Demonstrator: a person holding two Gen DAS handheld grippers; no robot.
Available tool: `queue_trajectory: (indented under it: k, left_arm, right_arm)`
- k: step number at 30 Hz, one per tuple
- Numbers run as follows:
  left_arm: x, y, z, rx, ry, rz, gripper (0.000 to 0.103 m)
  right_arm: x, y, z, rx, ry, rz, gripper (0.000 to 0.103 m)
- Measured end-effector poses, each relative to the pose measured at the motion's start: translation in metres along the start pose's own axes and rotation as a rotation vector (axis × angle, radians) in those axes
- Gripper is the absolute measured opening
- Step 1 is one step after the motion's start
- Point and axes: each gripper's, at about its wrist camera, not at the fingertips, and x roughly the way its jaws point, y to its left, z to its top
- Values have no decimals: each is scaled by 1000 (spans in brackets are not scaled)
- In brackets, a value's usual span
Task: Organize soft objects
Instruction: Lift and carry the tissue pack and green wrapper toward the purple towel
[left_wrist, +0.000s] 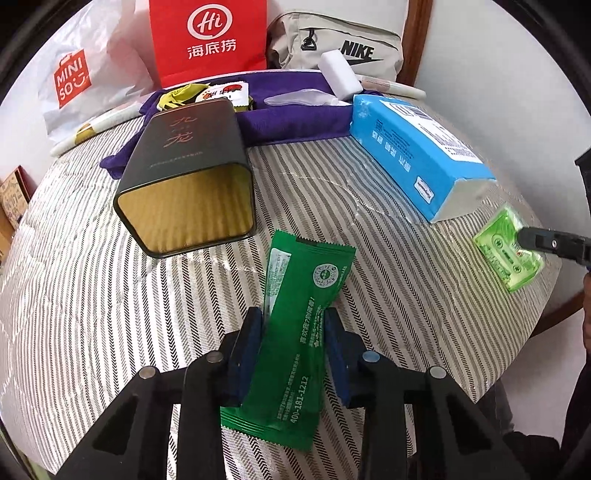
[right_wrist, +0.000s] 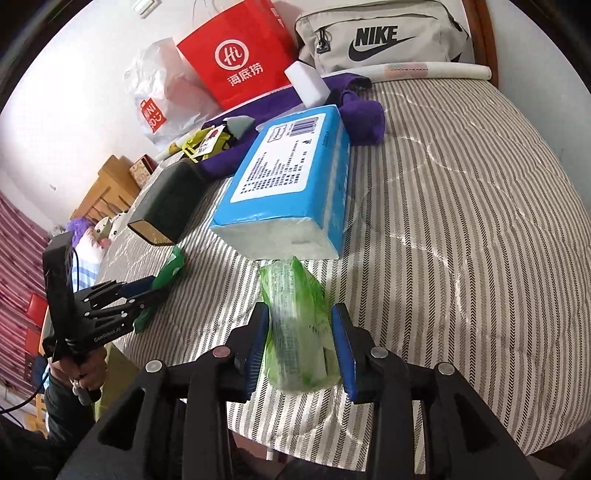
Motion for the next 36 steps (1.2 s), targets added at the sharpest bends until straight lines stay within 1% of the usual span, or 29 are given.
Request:
queue_trajectory:
  k: [1,3,4,8,12,14,17,19,20,21,22,23,27,31,36]
  left_arm:
    - [0,1,0,-6,0,-5,32]
    - [-1,4,-1,-26,-1,-19,32]
    - [-2,5,-2,-31,-3,-21,32]
    - [-4,8,-6,-38,-13,-9,32]
    - [-7,9,-9,-36,-17,19,31]
    - [-9,12,-9,-40,-17,26,31]
    - [-13,17,-10,-58,-25,23,31]
    - [-16,20,-10,-75,-33,8,31]
    - [-18,22,-10,-84,-37,1,31]
    - [-19,23,-10,-89,-40,-3,31]
    - [-20,24,-10,-93,-42,-4,31]
    - [-20,24,-10,-95,-44,-5,31]
    - [-24,27,-9,-106,-44,-17,31]
    - [-33,31,-6,-121,-60,-14,31]
    - [-46,39,1,-147,-85,-28,31]
  right_arm:
    - [-1,1,0,-4,0,0,37]
    - [-3,5,0,-16,-3,-5,46]
    - [-5,7,-1,-23,-9,-3,47]
    - [-7,17,-2,-53,-26,2,57]
    - [6,27,-4,-95,3,-15,57]
    - [15,30,-5,-110,17,-41,57]
    - [28,30,-6,-116,46,-88,57]
    - [32,29,-7,-109,47,-97,57]
    - [33,28,-7,-109,44,-102,53]
    - [33,28,-8,-112,41,-110,45]
    - [33,28,-8,-116,41,-120,40]
    - [33,29,-7,-123,43,-130,31]
    - [27,33,-7,-149,34,-139,24]
    - [19,41,-5,-178,19,-132,23]
    - [7,51,3,-196,-1,-105,22]
